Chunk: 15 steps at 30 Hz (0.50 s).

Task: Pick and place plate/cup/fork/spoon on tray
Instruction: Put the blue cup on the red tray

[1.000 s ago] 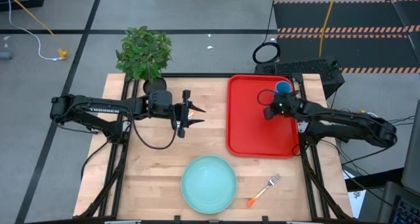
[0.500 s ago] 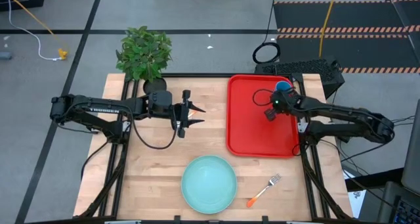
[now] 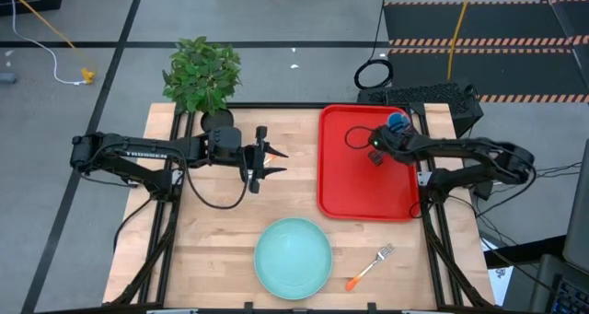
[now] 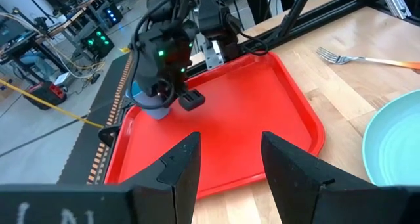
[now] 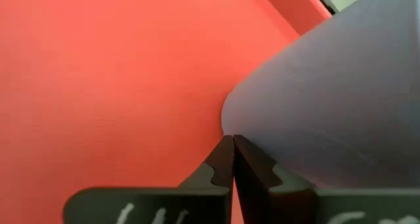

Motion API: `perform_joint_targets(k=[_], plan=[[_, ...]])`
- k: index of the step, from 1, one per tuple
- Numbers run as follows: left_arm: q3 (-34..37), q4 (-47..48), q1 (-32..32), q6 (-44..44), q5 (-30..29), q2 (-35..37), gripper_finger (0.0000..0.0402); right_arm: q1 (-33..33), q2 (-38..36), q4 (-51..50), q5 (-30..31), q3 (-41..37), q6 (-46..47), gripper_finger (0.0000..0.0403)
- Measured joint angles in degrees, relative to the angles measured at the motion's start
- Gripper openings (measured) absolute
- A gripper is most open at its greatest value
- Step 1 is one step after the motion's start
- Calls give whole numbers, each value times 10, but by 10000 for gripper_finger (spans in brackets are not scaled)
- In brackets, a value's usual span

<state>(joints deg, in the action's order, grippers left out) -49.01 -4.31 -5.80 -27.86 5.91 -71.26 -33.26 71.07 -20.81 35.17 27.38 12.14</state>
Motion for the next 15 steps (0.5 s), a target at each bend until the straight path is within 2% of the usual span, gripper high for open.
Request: perform_joint_targets(k=[11, 15], plan=[[0, 4, 0, 6, 0, 0, 163, -38, 29, 71, 29, 0, -36, 0], [0, 19, 0, 10, 0, 0, 163, -47, 30, 82, 61, 0, -41, 0]])
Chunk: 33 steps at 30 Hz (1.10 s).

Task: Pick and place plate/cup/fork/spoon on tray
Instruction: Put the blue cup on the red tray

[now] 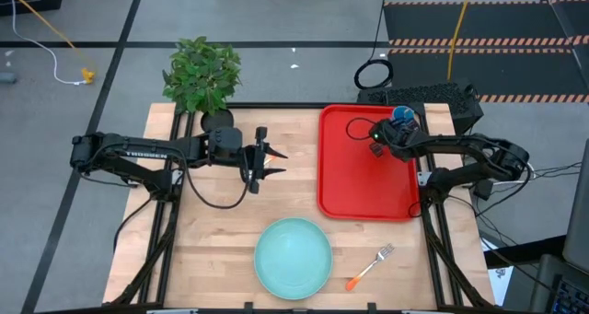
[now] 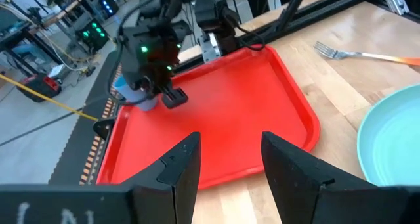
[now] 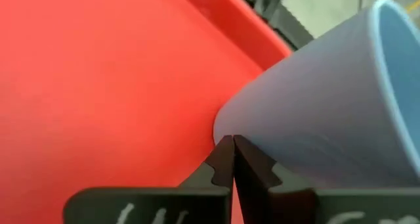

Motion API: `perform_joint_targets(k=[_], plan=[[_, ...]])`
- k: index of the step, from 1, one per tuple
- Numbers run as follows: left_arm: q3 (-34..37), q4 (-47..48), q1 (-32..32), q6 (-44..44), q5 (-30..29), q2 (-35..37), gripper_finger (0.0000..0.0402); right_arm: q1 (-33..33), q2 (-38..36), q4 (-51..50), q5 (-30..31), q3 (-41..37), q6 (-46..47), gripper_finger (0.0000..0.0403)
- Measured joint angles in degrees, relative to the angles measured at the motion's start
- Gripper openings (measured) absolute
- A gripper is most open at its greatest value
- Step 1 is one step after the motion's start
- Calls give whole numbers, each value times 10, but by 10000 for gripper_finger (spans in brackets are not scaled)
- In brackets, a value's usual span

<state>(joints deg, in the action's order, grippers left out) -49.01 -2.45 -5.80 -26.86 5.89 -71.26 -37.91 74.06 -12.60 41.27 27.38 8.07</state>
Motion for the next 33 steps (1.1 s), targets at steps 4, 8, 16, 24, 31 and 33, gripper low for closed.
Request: perform_joint_targets(k=[4, 8, 16, 24, 31, 33], plan=[[0, 9, 0, 0, 0, 0, 163, 2, -14, 7, -11, 0, -4, 0], [0, 10, 0, 3, 0, 0, 163, 12, -42, -10, -63, 0, 12, 0], [0, 10, 0, 4, 0, 0, 163, 20, -74, -113, -66, 0, 70, 0], [0, 8, 0, 0, 0, 0, 163, 11, -74, -122, -9, 0, 74, 0], [0, 7, 0, 0, 0, 0, 163, -17, -71, -113, -8, 0, 63, 0], [0, 7, 0, 0, 0, 0, 163, -23, -71, -99, -8, 0, 56, 0]])
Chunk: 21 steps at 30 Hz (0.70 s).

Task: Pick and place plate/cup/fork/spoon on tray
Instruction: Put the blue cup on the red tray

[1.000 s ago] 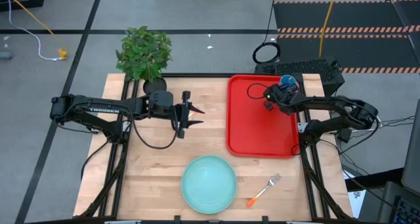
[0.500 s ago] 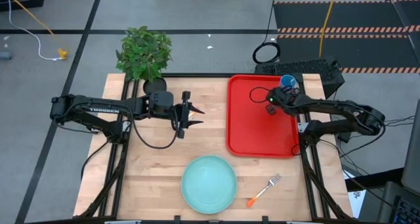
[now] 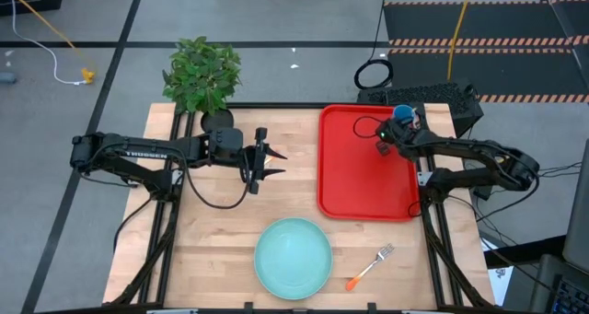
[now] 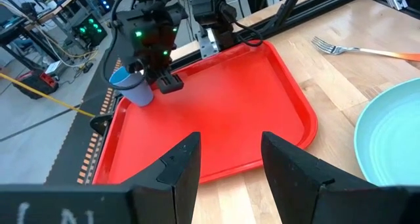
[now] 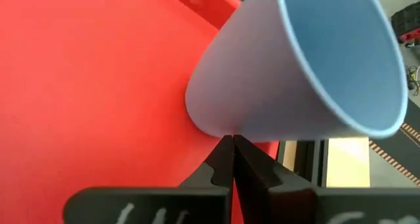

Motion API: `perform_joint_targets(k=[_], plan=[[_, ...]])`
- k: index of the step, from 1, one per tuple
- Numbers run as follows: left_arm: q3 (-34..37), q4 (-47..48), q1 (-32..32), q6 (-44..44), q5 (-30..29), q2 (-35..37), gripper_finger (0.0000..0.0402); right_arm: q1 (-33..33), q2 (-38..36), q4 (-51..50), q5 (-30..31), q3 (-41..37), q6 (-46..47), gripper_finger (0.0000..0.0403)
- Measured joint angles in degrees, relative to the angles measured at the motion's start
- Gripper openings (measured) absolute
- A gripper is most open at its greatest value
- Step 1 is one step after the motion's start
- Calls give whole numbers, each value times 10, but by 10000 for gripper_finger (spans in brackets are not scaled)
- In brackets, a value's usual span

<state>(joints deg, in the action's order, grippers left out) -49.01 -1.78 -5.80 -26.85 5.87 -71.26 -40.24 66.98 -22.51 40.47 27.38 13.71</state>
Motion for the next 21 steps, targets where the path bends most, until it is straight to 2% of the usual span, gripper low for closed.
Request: perform_joint_targets(k=[12, 21], plan=[[0, -1, 0, 3, 0, 0, 163, -42, 0, 52, 0, 0, -35, 0], [0, -16, 0, 19, 0, 0, 163, -42, 0, 95, 11, 0, -34, 0]])
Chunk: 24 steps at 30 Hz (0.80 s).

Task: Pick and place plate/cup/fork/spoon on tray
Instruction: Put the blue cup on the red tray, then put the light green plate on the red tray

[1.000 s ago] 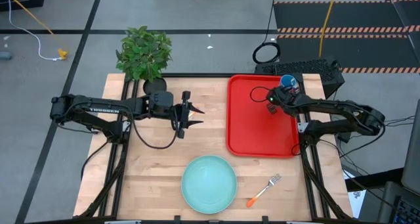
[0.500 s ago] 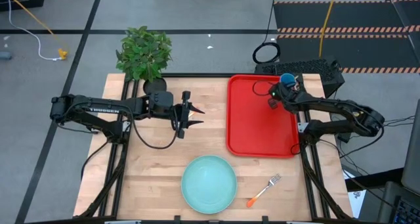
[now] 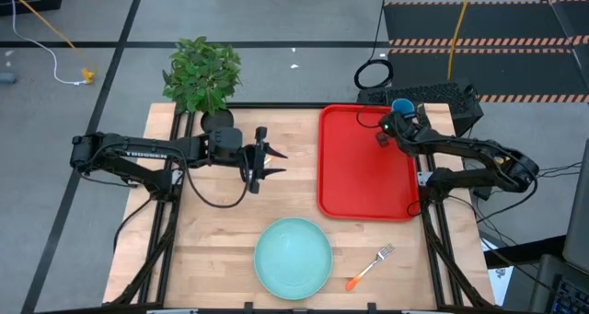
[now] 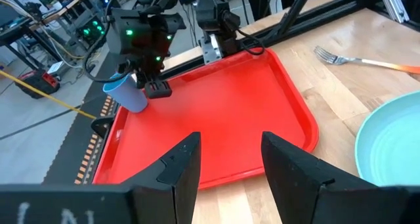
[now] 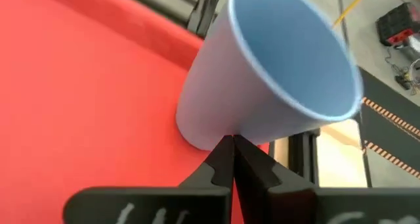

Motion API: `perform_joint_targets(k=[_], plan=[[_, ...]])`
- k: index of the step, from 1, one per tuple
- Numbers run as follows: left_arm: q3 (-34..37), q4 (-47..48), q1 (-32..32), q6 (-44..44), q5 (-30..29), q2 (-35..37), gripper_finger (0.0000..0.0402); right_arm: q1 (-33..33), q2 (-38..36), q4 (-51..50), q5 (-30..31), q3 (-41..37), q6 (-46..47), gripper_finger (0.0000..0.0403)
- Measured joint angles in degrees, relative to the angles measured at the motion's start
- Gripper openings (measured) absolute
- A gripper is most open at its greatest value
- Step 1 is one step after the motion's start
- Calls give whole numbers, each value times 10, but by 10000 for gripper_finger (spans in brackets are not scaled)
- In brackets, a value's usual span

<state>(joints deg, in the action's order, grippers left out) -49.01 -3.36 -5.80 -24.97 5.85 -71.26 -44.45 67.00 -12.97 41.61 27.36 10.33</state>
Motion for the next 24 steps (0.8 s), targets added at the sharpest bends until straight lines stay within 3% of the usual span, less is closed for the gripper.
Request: perform_joint_targets(k=[10, 18, 24], plan=[[0, 5, 0, 21, -1, 0, 163, 5, -1, -12, -20, 0, 2, 0], [0, 31, 8, 11, -16, 0, 163, 51, -71, -89, -136, 0, 22, 0], [0, 74, 72, -59, -60, 0, 163, 81, -137, -118, -236, 0, 2, 0]])
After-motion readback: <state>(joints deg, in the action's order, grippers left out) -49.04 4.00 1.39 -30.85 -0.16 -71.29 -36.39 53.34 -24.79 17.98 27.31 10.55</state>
